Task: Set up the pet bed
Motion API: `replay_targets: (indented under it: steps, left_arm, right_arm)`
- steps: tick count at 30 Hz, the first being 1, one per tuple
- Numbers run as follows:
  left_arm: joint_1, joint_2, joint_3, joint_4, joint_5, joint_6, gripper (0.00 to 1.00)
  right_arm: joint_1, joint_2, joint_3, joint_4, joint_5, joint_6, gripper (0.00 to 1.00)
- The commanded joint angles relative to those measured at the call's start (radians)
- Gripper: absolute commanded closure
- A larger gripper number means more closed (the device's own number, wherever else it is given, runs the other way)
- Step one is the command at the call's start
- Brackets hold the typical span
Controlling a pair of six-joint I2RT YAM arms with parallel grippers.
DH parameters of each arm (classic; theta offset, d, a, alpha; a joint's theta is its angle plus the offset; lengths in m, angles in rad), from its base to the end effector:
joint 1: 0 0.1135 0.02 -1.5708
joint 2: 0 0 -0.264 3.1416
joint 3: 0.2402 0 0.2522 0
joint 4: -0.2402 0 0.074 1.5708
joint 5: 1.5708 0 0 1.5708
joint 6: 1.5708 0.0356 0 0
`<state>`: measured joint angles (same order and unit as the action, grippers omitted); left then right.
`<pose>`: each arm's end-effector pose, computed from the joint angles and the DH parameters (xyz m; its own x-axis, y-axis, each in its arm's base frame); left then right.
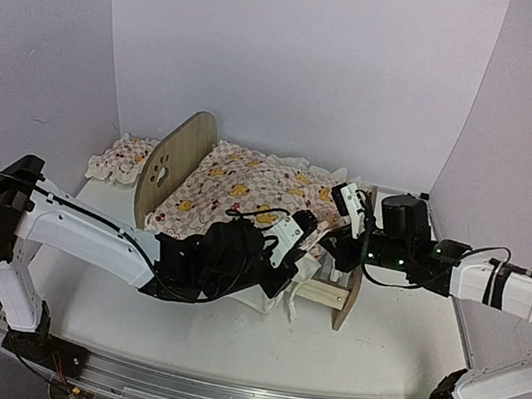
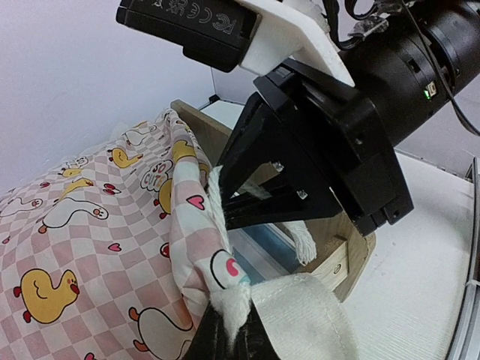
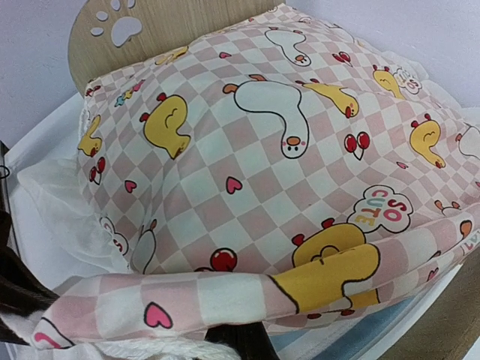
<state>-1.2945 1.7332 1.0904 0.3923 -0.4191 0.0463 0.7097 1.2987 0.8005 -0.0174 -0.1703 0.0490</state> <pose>0.1225 -0.3789 0.2488 -0.0318 0.2673 -0.9631 0.7736 0.6167 0.1456 0.2144 0.1921 0.2497 -0.4105 -0.2890 -0.8649 -0.7348 0.6665 0.1261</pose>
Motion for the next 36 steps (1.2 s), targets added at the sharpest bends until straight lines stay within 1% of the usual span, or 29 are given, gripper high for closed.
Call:
replay_targets:
  steps: [1,6,9,10,13,17,20,25,29,33,36]
  left_arm:
    - [0.001,-0.043,0.035,0.025,0.036,-0.032,1.0]
    - [0.001,-0.038,0.04,0.025,0.093,-0.036,1.0]
    - [0.002,-0.031,0.05,0.023,0.165,-0.037,1.0]
    - [0.002,-0.029,0.053,0.023,0.184,-0.065,1.0]
    - [0.003,-0.003,0.069,0.02,0.23,-0.083,1.0]
    - [0.014,0.018,0.079,0.017,0.22,-0.11,1.0]
    - [0.031,0.016,0.081,0.015,0.217,-0.13,1.0]
    - [0.039,0.011,0.079,0.016,0.224,-0.142,1.0]
    - [0.04,0.012,0.074,0.016,0.236,-0.149,1.0]
    - [0.042,0.016,0.075,0.016,0.243,-0.151,1.0]
    - [0.046,0.021,0.077,0.016,0.253,-0.152,1.0]
  right_arm:
    - [-0.003,-0.035,-0.026,0.066,0.134,-0.036,1.0]
    - [-0.003,-0.139,-0.101,0.058,0.212,-0.038,1.0]
    - [-0.003,-0.141,-0.132,0.055,0.229,-0.035,1.0]
    - [-0.003,-0.134,-0.14,0.055,0.238,-0.031,1.0]
    - [-0.003,-0.111,-0.144,0.049,0.227,-0.029,1.0]
    - [-0.003,-0.079,-0.097,0.083,0.257,-0.04,1.0]
    - [-0.002,-0.036,-0.054,0.104,0.301,-0.077,1.0]
    - [-0.003,-0.016,-0.06,0.178,0.377,-0.12,1.0]
    - [-0.003,-0.031,-0.027,0.099,0.423,-0.172,1.0]
    - [-0.004,-0.091,-0.051,0.089,0.437,-0.22,1.0]
    - [-0.005,-0.083,-0.044,0.078,0.432,-0.253,1.0]
